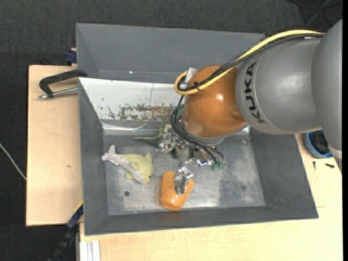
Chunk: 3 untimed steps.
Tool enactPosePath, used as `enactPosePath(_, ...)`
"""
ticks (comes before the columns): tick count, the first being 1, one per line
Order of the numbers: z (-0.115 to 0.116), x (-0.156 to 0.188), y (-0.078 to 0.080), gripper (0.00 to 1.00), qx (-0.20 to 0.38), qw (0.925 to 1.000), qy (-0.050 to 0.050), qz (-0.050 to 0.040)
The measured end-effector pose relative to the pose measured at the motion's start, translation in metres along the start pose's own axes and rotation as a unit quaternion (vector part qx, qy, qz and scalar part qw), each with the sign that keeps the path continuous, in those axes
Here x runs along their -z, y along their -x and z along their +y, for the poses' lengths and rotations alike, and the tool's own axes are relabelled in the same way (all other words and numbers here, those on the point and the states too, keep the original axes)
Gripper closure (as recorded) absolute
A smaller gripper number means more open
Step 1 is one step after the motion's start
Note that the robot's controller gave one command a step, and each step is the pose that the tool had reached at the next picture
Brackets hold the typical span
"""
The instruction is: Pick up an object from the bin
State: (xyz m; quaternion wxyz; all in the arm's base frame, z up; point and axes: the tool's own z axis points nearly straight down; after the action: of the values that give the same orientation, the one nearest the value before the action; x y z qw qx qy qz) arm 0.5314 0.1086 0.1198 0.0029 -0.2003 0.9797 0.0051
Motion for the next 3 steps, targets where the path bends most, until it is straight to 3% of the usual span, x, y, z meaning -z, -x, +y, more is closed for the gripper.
enactPosePath(1, 0.060, 0.001, 0.039, 0.00, 0.018, 0.9998, -0.002, -0.0029)
enactPosePath(2, 0.032, -0.042, 0.068, 0.00, 0.107, 0.9943, -0.004, 0.0016)
enactPosePath(3, 0.033, -0.040, 0.069, 1.00, 0.107, 0.9943, -0.004, 0.0004)
